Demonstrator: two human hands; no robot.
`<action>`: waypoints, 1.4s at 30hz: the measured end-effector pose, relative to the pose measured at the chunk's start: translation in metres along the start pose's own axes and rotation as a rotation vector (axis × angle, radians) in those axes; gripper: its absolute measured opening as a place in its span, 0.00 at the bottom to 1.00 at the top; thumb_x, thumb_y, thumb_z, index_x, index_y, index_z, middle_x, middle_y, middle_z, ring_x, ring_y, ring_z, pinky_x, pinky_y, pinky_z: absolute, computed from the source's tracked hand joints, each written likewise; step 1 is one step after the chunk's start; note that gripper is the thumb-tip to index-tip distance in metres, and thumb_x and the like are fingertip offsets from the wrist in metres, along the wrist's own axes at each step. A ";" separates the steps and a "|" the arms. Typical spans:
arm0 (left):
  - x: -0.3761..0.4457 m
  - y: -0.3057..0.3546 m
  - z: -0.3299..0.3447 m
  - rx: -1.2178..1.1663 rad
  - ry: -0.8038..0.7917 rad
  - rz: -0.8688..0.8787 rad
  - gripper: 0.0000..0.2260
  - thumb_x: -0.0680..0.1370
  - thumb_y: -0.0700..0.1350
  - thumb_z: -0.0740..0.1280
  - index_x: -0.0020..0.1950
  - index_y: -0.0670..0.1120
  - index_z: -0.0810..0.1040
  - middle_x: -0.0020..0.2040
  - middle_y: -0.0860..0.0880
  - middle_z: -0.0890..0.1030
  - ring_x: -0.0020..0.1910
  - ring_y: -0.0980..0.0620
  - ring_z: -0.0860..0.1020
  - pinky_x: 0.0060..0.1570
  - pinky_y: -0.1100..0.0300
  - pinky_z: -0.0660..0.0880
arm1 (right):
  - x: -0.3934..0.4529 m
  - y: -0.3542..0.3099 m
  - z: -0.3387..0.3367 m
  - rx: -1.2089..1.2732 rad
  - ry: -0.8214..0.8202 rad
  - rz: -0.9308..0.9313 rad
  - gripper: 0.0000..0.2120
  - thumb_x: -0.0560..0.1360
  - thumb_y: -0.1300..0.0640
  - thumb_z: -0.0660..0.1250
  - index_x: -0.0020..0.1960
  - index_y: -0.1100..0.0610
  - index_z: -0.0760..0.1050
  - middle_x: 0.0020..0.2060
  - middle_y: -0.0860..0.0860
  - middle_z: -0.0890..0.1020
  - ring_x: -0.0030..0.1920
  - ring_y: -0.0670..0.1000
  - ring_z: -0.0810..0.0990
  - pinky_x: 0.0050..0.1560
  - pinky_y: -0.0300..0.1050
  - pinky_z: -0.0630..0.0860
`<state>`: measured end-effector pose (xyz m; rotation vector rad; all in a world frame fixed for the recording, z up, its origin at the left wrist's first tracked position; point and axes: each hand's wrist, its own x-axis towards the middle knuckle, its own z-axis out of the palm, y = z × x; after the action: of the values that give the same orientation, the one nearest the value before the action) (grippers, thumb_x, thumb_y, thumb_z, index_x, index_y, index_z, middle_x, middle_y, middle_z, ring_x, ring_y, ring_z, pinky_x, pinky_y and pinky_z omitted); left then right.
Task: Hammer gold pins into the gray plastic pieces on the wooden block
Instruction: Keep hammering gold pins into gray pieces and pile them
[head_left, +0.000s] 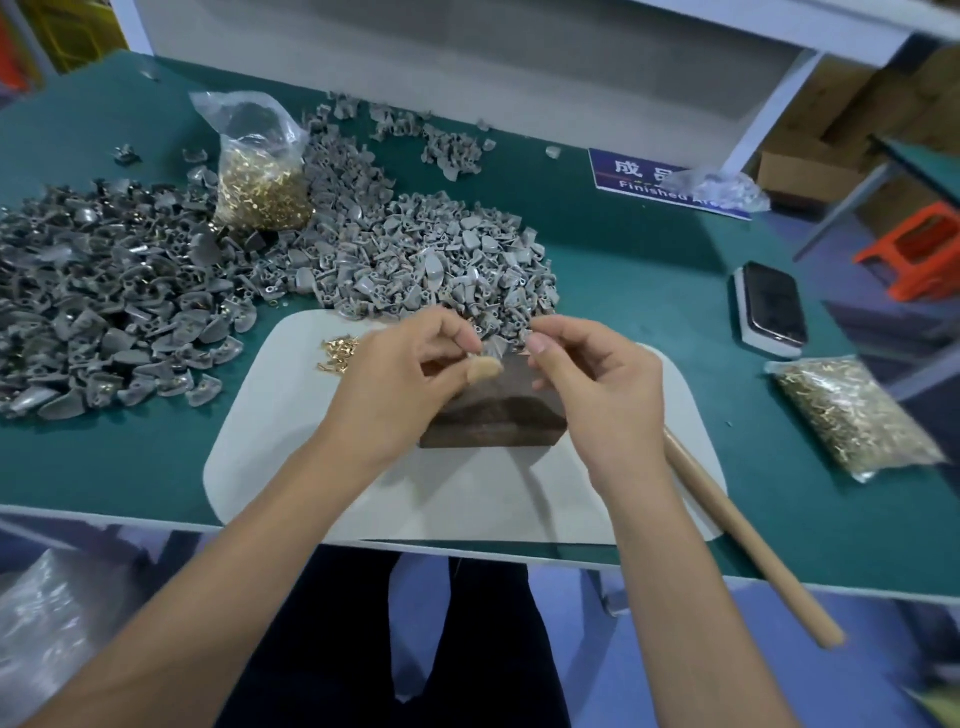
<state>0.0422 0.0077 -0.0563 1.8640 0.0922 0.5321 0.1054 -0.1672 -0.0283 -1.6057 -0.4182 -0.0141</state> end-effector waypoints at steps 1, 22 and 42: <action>-0.003 0.000 0.003 0.090 -0.045 0.005 0.10 0.70 0.56 0.77 0.45 0.57 0.79 0.43 0.59 0.85 0.47 0.62 0.83 0.51 0.61 0.78 | -0.001 -0.001 -0.003 -0.007 -0.029 0.008 0.10 0.77 0.65 0.72 0.49 0.50 0.86 0.39 0.48 0.86 0.38 0.46 0.83 0.38 0.36 0.79; -0.021 0.000 0.010 0.267 -0.066 0.097 0.04 0.75 0.42 0.74 0.48 0.49 0.83 0.55 0.57 0.83 0.64 0.56 0.74 0.66 0.62 0.68 | -0.005 0.004 -0.016 -0.638 -0.301 -0.181 0.03 0.76 0.54 0.73 0.45 0.47 0.83 0.39 0.41 0.76 0.46 0.45 0.74 0.49 0.48 0.74; -0.020 -0.007 0.011 0.219 -0.025 0.097 0.03 0.74 0.43 0.76 0.47 0.49 0.86 0.53 0.59 0.84 0.64 0.56 0.75 0.65 0.57 0.72 | 0.001 -0.021 -0.006 -1.001 -0.431 -0.251 0.07 0.80 0.52 0.67 0.46 0.46 0.83 0.40 0.43 0.71 0.52 0.47 0.71 0.41 0.46 0.65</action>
<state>0.0300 -0.0053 -0.0722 2.0961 0.0449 0.5842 0.1022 -0.1719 -0.0075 -2.5370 -1.0581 -0.0789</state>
